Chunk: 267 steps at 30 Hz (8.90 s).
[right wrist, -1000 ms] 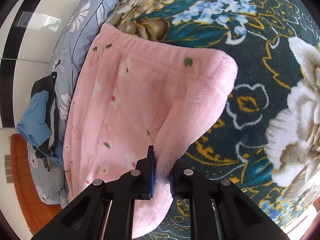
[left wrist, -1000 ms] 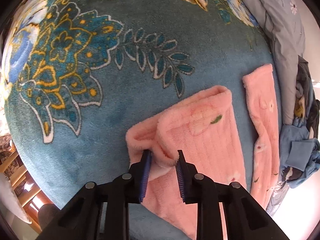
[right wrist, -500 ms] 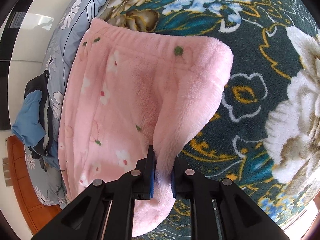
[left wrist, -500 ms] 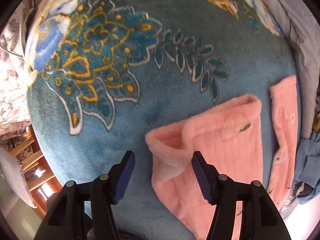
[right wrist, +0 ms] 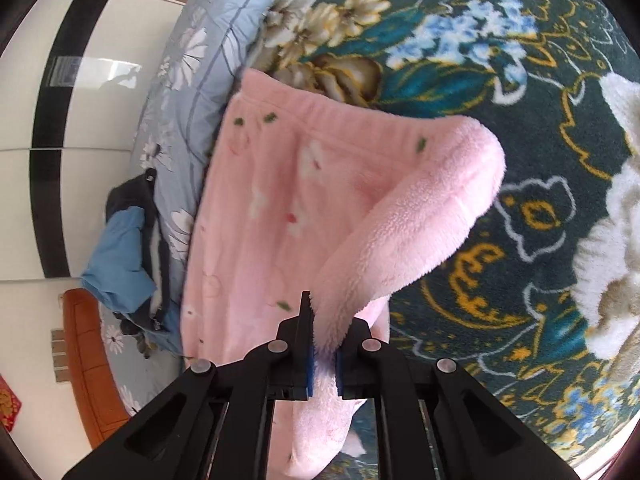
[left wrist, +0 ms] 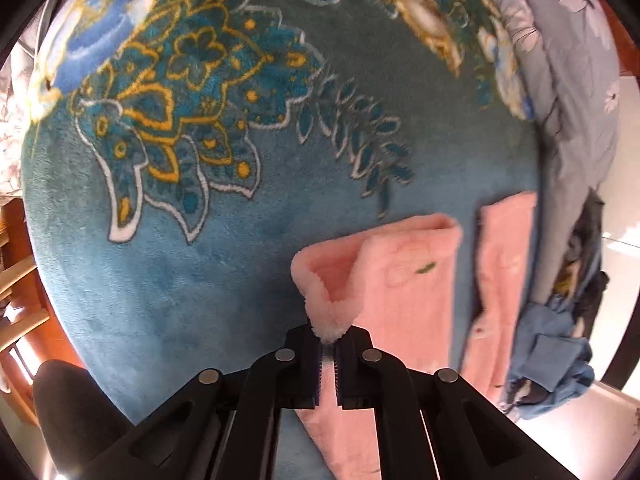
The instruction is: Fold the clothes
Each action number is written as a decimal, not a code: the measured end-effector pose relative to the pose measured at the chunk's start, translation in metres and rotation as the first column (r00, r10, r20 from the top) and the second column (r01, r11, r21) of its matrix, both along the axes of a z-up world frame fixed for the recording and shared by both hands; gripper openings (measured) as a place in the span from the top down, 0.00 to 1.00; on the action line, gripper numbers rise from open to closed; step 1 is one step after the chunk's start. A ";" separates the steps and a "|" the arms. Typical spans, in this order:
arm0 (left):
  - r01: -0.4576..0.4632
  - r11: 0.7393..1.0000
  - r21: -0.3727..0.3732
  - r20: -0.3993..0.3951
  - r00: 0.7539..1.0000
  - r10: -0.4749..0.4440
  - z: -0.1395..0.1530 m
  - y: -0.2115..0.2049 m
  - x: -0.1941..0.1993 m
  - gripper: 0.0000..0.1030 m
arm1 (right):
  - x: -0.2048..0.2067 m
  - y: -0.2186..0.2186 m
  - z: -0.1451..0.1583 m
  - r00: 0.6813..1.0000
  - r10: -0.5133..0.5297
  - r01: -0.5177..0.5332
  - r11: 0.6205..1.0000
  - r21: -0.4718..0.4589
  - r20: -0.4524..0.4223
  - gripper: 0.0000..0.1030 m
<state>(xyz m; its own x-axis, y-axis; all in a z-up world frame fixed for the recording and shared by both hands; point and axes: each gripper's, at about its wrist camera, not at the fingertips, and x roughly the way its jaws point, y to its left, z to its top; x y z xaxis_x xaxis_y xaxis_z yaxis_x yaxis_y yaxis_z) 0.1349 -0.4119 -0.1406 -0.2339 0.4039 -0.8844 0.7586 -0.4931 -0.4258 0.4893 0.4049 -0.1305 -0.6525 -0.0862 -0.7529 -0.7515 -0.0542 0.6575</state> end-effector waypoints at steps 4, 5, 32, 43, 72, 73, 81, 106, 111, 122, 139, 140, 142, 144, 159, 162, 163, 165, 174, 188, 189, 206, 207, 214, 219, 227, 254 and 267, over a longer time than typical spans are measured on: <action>-0.060 0.996 0.071 -0.092 0.994 0.066 0.032 -0.001 -0.009 0.96 | -0.028 0.021 0.036 0.994 -0.012 0.014 1.000 0.024 -0.104 0.93; -0.068 0.994 0.082 -0.114 0.990 0.078 0.041 0.002 -0.016 0.96 | -0.036 0.027 0.046 0.992 -0.008 0.012 0.999 0.033 -0.126 0.93; 0.119 0.992 -0.051 -0.202 0.971 -0.127 0.014 0.145 -0.254 0.90 | -0.214 0.121 0.006 0.999 0.012 -0.009 0.998 0.066 -0.039 0.92; 0.174 0.979 -0.102 -0.328 0.924 -0.198 0.029 0.116 -0.225 0.41 | -0.220 0.107 0.026 0.996 0.090 -0.091 0.986 0.142 0.012 0.84; 0.081 0.996 -0.045 -0.244 0.966 -0.089 -0.049 0.126 -0.166 0.38 | -0.134 0.053 -0.045 0.999 -0.045 0.044 0.996 0.073 0.015 0.36; 0.090 0.995 -0.046 -0.250 0.963 -0.098 -0.049 0.129 -0.169 0.38 | -0.135 0.055 -0.045 0.998 -0.056 0.055 0.996 0.074 0.017 0.36; 0.073 0.995 -0.064 -0.265 0.960 -0.088 -0.046 0.129 -0.172 0.85 | -0.141 0.060 -0.040 0.993 -0.115 0.114 0.992 0.049 0.022 0.79; -0.012 0.999 -0.042 -0.299 0.954 -0.001 -0.044 0.070 -0.081 0.90 | -0.064 0.036 -0.025 0.993 0.029 -0.036 0.997 0.063 0.112 0.87; 0.060 0.994 -0.088 -0.334 0.939 -0.087 -0.033 0.077 -0.090 0.85 | -0.072 0.037 -0.024 0.989 0.059 -0.070 0.995 0.072 0.137 0.86; -0.016 1.000 -0.001 -0.312 0.950 0.014 -0.033 0.066 -0.068 0.73 | -0.073 0.010 0.010 0.971 0.149 -0.174 0.977 0.120 0.188 0.61; 0.099 0.995 0.014 -0.327 0.941 -0.089 -0.008 0.091 -0.045 0.57 | -0.200 -0.208 0.020 0.448 0.836 -0.892 0.394 0.221 0.318 0.61; 0.092 0.995 0.025 -0.332 0.940 -0.078 -0.007 0.090 -0.041 0.56 | -0.205 -0.220 0.021 0.403 0.848 -0.911 0.337 0.235 0.344 0.61; 0.080 0.996 0.040 -0.345 0.937 -0.061 -0.005 0.088 -0.036 0.55 | -0.209 -0.246 0.024 0.294 0.866 -0.941 0.189 0.279 0.404 0.61; 0.065 0.996 0.052 -0.350 0.936 -0.043 -0.005 0.086 -0.033 0.54 | -0.212 -0.270 0.024 0.173 0.872 -0.956 0.037 0.292 0.457 0.61; -0.017 0.992 0.126 -0.347 0.936 0.060 -0.012 0.077 -0.023 0.51 | -0.232 -0.307 -0.012 -0.134 0.762 -0.913 -0.343 0.219 0.633 0.93; -0.014 0.992 0.122 -0.343 0.938 0.055 -0.012 0.077 -0.024 0.51 | -0.240 -0.285 0.003 -0.045 0.804 -0.933 -0.246 0.264 0.593 0.97; -0.012 0.993 0.122 -0.342 0.938 0.053 -0.013 0.078 -0.024 0.51 | -0.242 -0.278 0.009 -0.006 0.799 -0.930 -0.225 0.290 0.601 0.97; -0.005 0.993 0.121 -0.338 0.940 0.046 -0.014 0.079 -0.026 0.51 | -0.251 -0.268 0.013 0.061 0.797 -0.933 -0.169 0.318 0.601 0.97; -0.021 0.990 0.138 -0.333 0.941 0.066 -0.016 0.074 -0.022 0.49 | -0.280 -0.257 -0.001 0.131 0.766 -0.954 -0.075 0.290 0.629 0.94; 0.044 0.988 0.149 -0.309 0.951 0.004 -0.023 0.083 -0.033 0.48 | -0.191 -0.250 0.010 0.259 0.723 -0.960 0.120 0.252 0.641 0.65; 0.045 0.987 0.153 -0.310 0.951 0.005 -0.023 0.083 -0.033 0.48 | -0.192 -0.249 0.008 0.294 0.714 -0.952 0.159 0.261 0.635 0.65; 0.039 0.960 0.277 -0.293 0.955 0.046 -0.040 0.072 -0.032 0.45 | -0.188 -0.232 0.011 0.568 0.498 -0.789 0.556 0.261 0.655 0.93; 0.036 0.960 0.279 -0.295 0.954 0.050 -0.040 0.071 -0.032 0.45 | -0.184 -0.236 0.014 0.549 0.511 -0.804 0.538 0.252 0.661 0.94; 0.050 0.961 0.274 -0.288 0.957 0.032 -0.043 0.070 -0.034 0.45 | -0.158 -0.246 -0.011 0.439 0.565 -0.854 0.504 0.128 0.698 0.95; 0.045 0.971 0.235 -0.308 0.951 0.031 -0.039 0.067 -0.036 0.45 | -0.157 -0.251 -0.017 0.406 0.584 -0.875 0.470 0.115 0.703 0.95; 0.081 0.994 0.073 -0.303 0.951 -0.055 -0.038 0.067 -0.057 0.45 | -0.150 -0.222 0.035 0.492 0.681 -0.859 0.480 0.176 0.543 0.71; 0.058 0.994 -0.096 -0.327 0.941 -0.087 -0.038 0.057 -0.071 0.72 | -0.028 0.025 -0.001 0.974 -0.021 -0.012 0.989 0.146 0.226 0.44; 0.021 0.999 -0.028 -0.299 0.954 -0.029 -0.045 0.054 -0.053 0.54 | -0.056 0.059 -0.015 0.985 -0.136 0.123 0.985 0.123 0.108 0.67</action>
<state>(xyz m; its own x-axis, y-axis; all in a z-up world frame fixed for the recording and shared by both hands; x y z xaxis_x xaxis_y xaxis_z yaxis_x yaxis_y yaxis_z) 0.0818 -0.3578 -0.1851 -0.4792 0.3922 -0.7852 0.5856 -0.5235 -0.6189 0.4333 0.4635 -0.1458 -0.5608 0.0852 -0.8235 -0.8274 -0.0217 0.5612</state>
